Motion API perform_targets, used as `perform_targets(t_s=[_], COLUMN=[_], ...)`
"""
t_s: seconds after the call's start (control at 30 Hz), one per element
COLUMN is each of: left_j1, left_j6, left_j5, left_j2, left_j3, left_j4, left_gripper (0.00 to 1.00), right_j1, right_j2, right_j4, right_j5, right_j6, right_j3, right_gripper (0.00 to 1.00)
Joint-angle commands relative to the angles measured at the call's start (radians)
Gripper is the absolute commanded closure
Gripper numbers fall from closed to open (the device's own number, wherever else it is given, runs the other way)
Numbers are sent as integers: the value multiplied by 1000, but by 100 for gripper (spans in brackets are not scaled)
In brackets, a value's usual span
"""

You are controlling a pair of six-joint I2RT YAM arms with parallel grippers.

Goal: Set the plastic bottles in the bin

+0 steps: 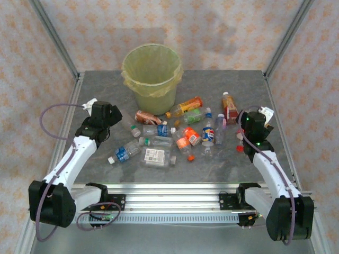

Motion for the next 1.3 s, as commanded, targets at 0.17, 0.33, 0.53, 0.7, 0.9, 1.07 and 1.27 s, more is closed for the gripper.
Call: perform_targets(t_s=[0.17,0.33,0.53,0.7,0.9,1.07,1.27], left_j1=[-54,-54,-54,-54,-55,-53,-28], left_j6=[-165,-151,-112,-104,-119,-133,-152], left_j5=[34,14,44,66,79,68,65], left_j2=[132,256,368,457,557,602,618], left_j3=[11,78,135,194,241,255,231], left_j4=[12,14,65,89,98,95,109], left_gripper=[0,0,0,0,0,5,14], right_j1=[7,7,7,7,7,8,9], right_j2=[-43,-66,-77,-77,-79,-79,-80], right_j4=[-136,-149,-145,-143,-156,-164,-172], right_j5=[29,34,13,7,0,-1,-5], right_j6=[41,33,26,23,24,24,22], right_j3=[39,29,23,23,33,41,43], right_gripper=[1,1,1,1,1,1,1])
